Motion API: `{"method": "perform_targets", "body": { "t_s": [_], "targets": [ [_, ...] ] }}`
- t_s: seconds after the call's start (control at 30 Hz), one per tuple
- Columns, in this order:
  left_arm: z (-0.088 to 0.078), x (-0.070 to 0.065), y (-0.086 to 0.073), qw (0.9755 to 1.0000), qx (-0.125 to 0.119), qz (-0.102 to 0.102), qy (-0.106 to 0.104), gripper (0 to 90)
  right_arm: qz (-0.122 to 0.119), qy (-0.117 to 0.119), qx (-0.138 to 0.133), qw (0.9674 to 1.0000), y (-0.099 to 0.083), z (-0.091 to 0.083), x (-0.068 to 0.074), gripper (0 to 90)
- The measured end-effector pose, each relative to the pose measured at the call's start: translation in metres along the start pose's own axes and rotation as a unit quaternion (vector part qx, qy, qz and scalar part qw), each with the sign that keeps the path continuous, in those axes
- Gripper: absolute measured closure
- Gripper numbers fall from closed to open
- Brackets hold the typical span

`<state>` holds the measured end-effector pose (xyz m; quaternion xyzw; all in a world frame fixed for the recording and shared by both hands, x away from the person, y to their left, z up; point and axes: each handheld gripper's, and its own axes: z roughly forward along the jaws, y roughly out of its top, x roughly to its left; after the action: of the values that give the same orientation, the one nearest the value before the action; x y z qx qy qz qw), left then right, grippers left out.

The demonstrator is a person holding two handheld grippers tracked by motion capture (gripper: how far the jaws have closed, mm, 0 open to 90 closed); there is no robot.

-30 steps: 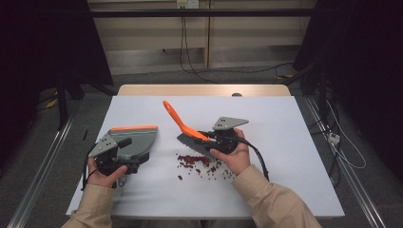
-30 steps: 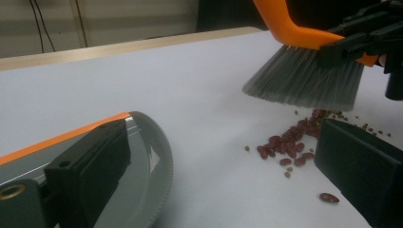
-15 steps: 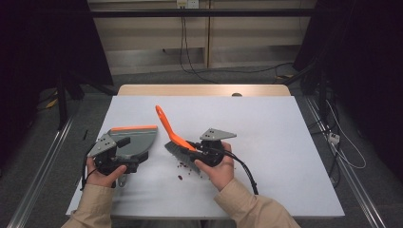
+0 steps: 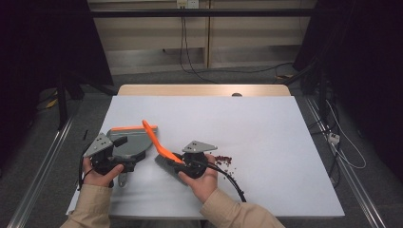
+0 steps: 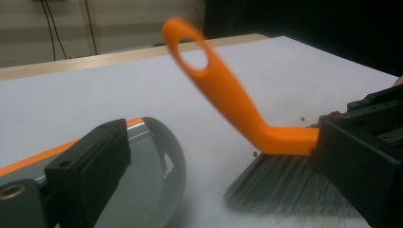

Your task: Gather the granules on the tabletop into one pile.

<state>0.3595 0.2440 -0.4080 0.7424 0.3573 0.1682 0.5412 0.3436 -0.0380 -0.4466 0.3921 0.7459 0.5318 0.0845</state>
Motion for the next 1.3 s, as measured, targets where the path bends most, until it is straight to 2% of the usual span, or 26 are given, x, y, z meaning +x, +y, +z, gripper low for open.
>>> {"method": "perform_targets", "body": {
  "t_s": [0.07, 0.13, 0.3, 0.5, 0.87, 1.07, 1.3],
  "targets": [
    [0.000, 0.000, 0.000, 1.0000, 0.000, -0.001, 0.001, 4.9, 0.020, -0.009, 0.005, 0.9997, 0.000, -0.001, -0.007, 71.0],
    [0.000, 0.000, 0.000, 1.0000, 0.001, 0.000, 0.001, 4.9, 0.030, -0.026, 0.011, 0.9992, 0.001, -0.003, -0.013, 70.7],
    [0.001, -0.002, 0.000, 1.0000, 0.001, 0.001, -0.001, 4.9, 0.053, -0.045, 0.016, 0.9975, -0.002, -0.008, -0.026, 70.1],
    [0.002, -0.003, 0.000, 1.0000, 0.002, 0.001, -0.003, 4.9, 0.062, -0.064, 0.016, 0.9959, -0.004, -0.020, -0.037, 69.9],
    [0.004, -0.004, 0.000, 1.0000, 0.004, 0.006, -0.003, 4.9, 0.080, -0.086, 0.015, 0.9929, -0.008, -0.045, -0.060, 69.9],
    [0.006, -0.004, 0.000, 0.9999, 0.007, 0.006, -0.003, 4.9, 0.087, -0.094, 0.014, 0.9916, -0.011, -0.059, -0.070, 69.9],
    [0.007, -0.005, -0.001, 0.9999, 0.008, 0.005, -0.005, 5.0, 0.091, -0.101, 0.014, 0.9906, -0.012, -0.068, -0.078, 69.8]
  ]
}}
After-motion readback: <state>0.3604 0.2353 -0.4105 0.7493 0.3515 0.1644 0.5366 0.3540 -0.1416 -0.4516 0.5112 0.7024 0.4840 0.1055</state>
